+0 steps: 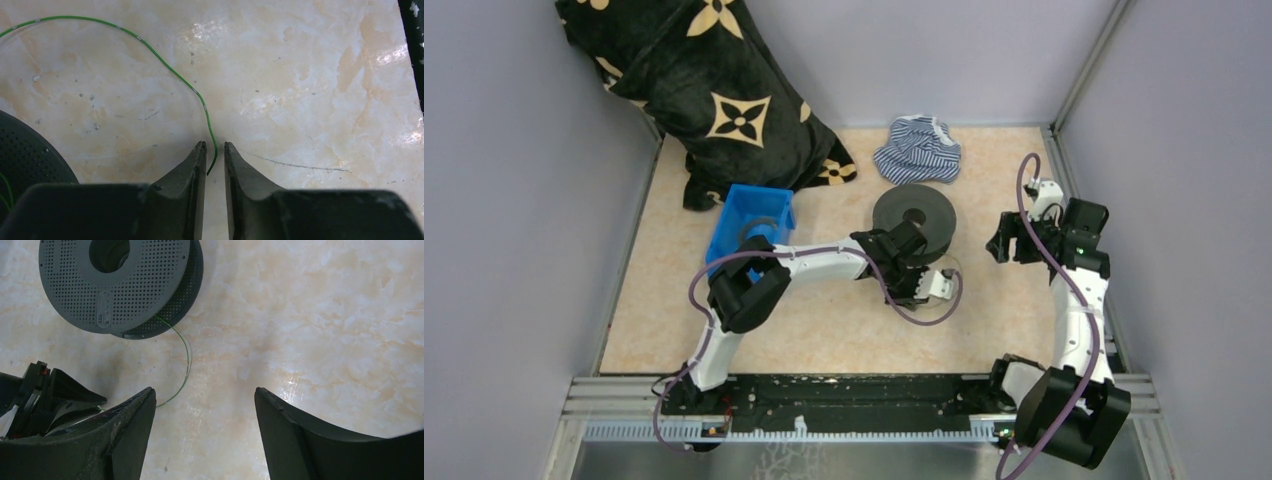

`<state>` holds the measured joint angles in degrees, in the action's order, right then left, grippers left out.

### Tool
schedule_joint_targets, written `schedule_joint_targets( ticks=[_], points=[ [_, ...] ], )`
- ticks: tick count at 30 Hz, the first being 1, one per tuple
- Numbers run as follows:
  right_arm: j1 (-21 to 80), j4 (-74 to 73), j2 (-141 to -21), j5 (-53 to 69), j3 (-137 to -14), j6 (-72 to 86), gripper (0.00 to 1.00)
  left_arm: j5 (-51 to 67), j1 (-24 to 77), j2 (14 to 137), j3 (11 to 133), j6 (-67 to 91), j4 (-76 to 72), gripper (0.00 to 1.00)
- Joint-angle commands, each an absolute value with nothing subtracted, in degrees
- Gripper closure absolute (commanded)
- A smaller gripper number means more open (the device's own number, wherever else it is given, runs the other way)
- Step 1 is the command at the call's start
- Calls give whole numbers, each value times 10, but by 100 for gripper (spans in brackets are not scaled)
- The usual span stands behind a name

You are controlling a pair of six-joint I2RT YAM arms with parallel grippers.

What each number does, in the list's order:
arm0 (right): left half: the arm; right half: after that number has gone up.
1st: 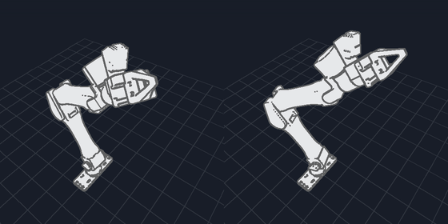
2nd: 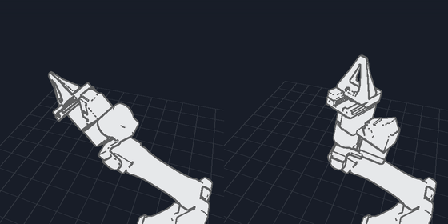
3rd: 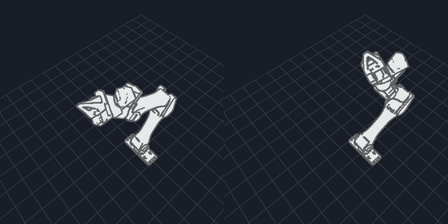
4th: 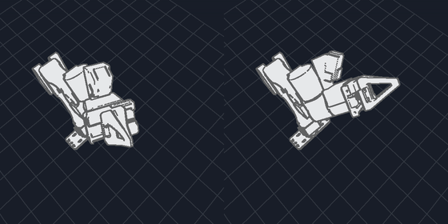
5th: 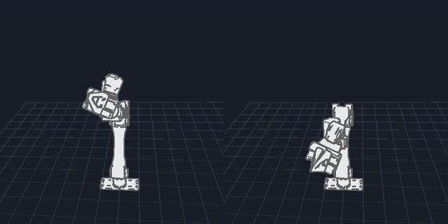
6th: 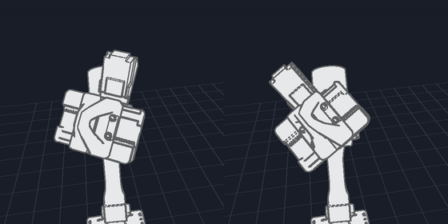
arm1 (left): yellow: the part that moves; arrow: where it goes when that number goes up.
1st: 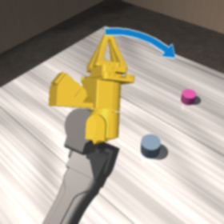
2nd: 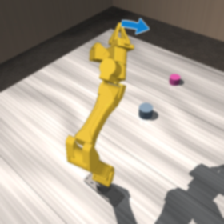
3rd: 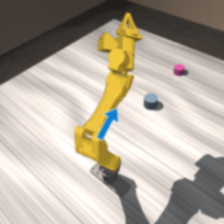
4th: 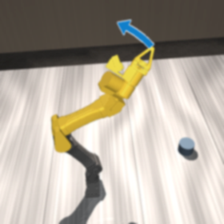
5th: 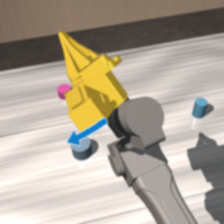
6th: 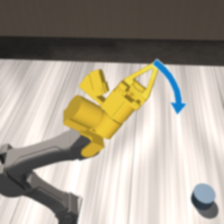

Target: Wrap the cables

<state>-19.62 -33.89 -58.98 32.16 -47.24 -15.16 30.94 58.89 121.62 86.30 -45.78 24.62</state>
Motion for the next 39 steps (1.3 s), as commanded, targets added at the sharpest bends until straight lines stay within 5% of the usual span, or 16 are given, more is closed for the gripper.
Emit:
schedule_joint_targets(
  ticks=[1, 5, 23, 39],
  points=[
    [-196, -313, -576, 315, -479, -149, 28, 299, 597, 1225, 888, -470, 256, 81],
    [-196, -309, -571, 300, -479, -145, 28, 300, 597, 1226, 924, -452, 255, 100],
    [-244, -290, -555, 204, -481, -100, 28, 269, 516, 1346, 1230, -329, 220, 100],
    [-244, -291, -560, 214, -481, -103, 28, 218, 392, 1365, 1255, -193, 149, 100]
  ],
)
